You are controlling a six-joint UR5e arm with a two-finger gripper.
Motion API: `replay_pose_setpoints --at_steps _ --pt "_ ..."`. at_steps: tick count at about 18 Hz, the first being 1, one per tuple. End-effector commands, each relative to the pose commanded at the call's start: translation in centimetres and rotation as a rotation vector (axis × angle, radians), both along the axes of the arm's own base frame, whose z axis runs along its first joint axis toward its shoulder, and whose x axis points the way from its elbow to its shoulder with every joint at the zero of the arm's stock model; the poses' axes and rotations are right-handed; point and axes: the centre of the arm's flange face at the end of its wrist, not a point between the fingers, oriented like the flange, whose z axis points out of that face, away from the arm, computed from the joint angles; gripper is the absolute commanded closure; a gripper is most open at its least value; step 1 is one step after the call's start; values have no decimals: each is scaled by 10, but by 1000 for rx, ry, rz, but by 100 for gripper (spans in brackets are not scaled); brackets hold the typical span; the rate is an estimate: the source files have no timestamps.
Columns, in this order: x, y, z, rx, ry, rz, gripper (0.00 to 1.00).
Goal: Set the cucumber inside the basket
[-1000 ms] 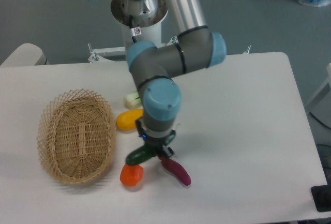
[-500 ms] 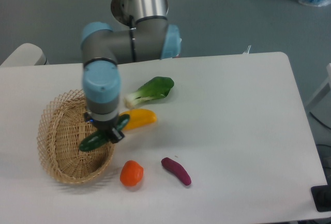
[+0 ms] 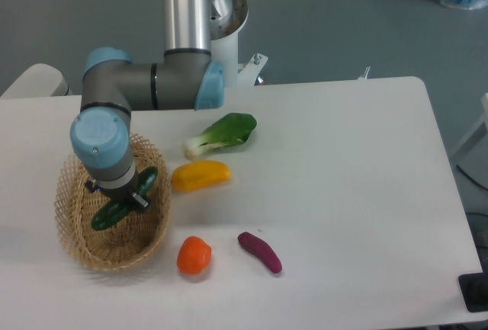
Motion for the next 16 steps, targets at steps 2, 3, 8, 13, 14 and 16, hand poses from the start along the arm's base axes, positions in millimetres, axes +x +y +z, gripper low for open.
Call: replay_pose_setpoints --at_steps 2,3,8,13,14,16 --pt "0 -2 -1 -3 -1 3 14" --pt "0 -3 0 -1 3 3 0" --pt "-13 -10 13 -15 57 12 0" --pt "-76 -19 45 39 89 89 0" --pt "-90 -20 49 48 94 100 0" --pt "-122 -27 54 60 101 93 0"
